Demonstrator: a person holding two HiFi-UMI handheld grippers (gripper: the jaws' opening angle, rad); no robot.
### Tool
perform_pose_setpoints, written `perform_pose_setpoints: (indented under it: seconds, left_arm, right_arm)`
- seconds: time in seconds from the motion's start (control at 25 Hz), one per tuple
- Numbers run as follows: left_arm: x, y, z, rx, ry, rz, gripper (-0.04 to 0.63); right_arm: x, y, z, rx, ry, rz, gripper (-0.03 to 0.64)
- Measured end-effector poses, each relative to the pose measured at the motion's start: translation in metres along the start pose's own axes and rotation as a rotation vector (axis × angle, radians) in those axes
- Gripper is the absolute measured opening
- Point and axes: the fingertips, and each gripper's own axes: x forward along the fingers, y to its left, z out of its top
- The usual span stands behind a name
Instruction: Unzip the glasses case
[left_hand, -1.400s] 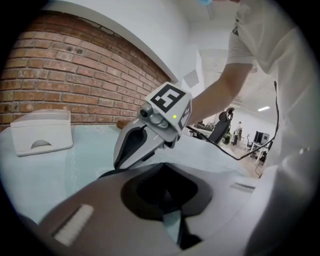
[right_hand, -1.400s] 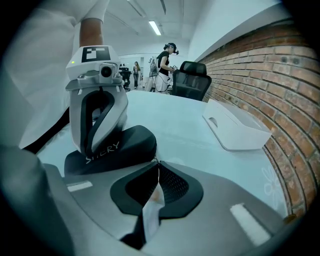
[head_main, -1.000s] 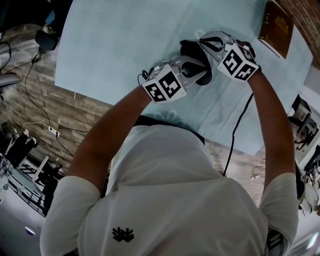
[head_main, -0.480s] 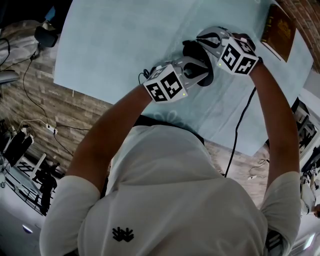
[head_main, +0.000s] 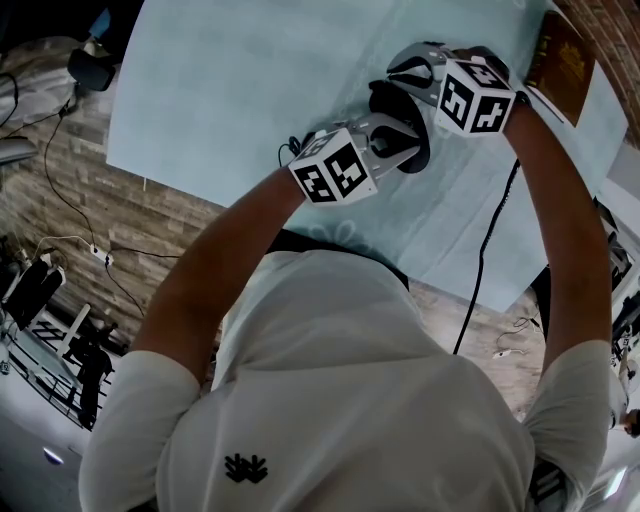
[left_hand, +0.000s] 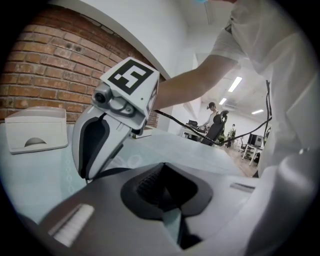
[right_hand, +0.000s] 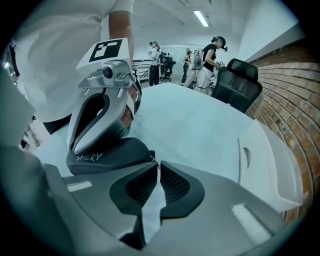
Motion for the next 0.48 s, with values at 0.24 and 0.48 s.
perform_pose_setpoints:
  seconds: [0.24, 0.48]
  left_arm:
    - [-0.0009, -0.0003, 0.0001, 0.007, -0.003, -0.003, 0.055]
    - [0.0007, 0.0000, -0.0004, 0.011, -0.001, -0.003, 0.055]
  right_arm:
    - [0.0066, -0.0013, 0.0053, -0.096, 0.052, 0.087, 0.023]
    - [0.0097, -0.0047, 0.0057, -0.076, 0.043, 0.084, 0.032]
